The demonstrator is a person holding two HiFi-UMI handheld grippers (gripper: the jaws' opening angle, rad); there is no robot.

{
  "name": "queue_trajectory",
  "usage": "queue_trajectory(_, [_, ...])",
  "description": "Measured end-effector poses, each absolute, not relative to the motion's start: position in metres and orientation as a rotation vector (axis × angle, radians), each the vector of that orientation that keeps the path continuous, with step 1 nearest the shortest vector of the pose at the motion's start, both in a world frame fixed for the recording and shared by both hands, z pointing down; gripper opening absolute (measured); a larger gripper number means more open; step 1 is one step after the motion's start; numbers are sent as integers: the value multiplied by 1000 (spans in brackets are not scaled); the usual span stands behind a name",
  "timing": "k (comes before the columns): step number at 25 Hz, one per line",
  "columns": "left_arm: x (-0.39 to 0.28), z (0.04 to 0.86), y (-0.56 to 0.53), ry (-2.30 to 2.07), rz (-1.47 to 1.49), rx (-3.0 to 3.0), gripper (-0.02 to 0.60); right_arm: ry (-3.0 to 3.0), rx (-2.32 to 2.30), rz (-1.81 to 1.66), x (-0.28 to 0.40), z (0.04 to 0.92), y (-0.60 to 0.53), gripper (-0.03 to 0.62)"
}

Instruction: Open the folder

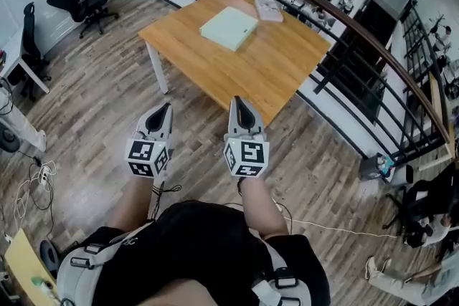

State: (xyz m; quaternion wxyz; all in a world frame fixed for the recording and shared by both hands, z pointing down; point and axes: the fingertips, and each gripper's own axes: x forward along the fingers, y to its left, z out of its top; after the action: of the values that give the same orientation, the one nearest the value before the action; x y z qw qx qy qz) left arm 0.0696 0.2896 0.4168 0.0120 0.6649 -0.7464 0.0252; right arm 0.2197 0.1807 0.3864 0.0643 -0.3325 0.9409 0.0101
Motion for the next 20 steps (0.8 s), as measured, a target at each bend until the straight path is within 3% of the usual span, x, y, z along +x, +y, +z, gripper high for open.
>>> queue_trajectory(20, [17, 419, 307, -2340, 66, 2088, 3, 2801, -1078, 56, 185, 384, 189, 5])
